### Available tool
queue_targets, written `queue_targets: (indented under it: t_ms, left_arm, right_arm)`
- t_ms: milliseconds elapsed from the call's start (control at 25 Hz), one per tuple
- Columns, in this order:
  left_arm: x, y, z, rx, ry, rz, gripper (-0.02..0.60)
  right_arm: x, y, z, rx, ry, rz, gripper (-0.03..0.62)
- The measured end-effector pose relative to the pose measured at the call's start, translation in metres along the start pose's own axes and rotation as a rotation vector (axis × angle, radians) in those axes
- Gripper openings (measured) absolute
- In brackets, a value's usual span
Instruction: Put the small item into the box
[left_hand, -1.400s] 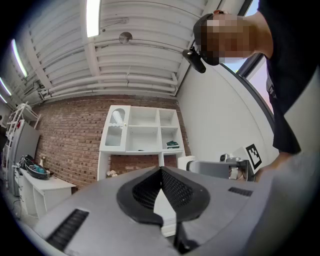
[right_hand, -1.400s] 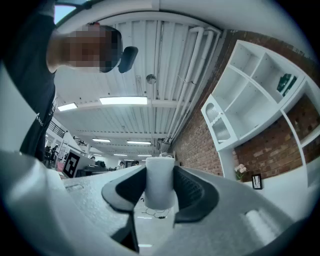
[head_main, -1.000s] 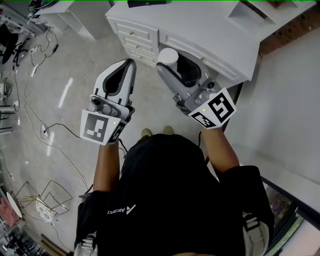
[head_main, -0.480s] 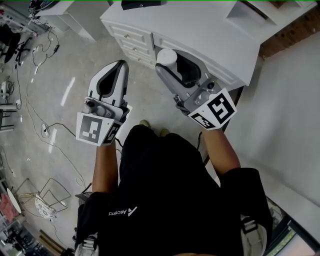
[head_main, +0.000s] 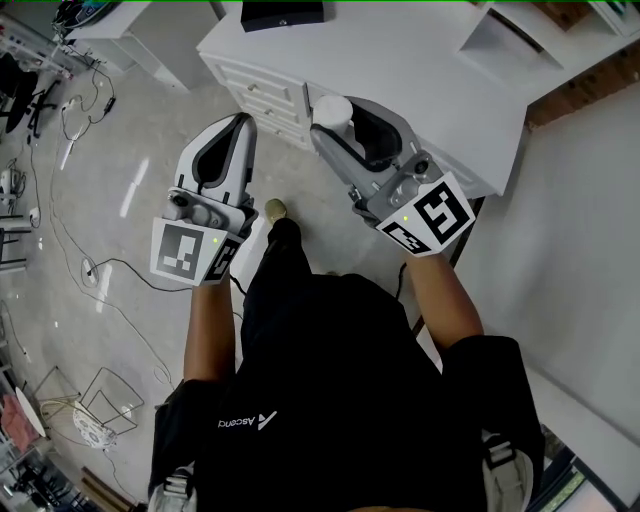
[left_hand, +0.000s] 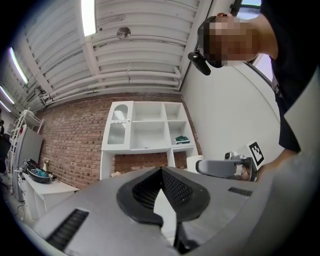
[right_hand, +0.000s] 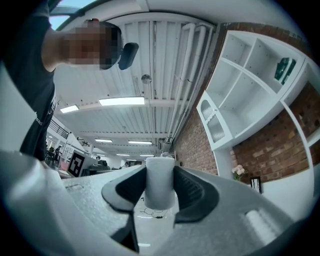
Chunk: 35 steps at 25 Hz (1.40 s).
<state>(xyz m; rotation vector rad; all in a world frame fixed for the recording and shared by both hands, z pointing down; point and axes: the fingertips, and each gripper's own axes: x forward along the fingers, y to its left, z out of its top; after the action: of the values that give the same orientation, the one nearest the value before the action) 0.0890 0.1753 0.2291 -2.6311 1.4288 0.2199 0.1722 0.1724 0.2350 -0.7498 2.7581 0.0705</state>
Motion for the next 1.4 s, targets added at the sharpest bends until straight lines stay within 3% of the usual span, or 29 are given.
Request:
queue_targets:
  t_ms: [240,480,920,1120,1400]
  left_arm:
    - [0.035,0.078,-0.029,0.012,0.010,-0.010,-0.002]
    - [0.084,0.194,-0.056,0.007,0.021,-0.029,-0.002]
    - [0.141,0.321,-0.100,-0.011,0.033,-0.100,-0.002]
    - [0.166,0.366,-0.116,-0.028,0.031,-0.108,-0.002]
    - [0.196,0.396,-0.140,-0.053,0.058,-0.098,-0.002]
  right_arm:
    - [0.071,-0.044,-0.030,-0.029,0.038,-0.003,0.169]
    - [0.181,-0.107,-0.067,-0.041,0.083,-0.030,0.169]
    - [0.298,-0.171,-0.129,-0.076,0.180,-0.091,0.169]
    - [0.344,-0.203,-0.154,-0.090,0.254,-0.098,0.169]
    - [0.376,-0.253,-0.200,-0.070,0.401,-0.091,0.169]
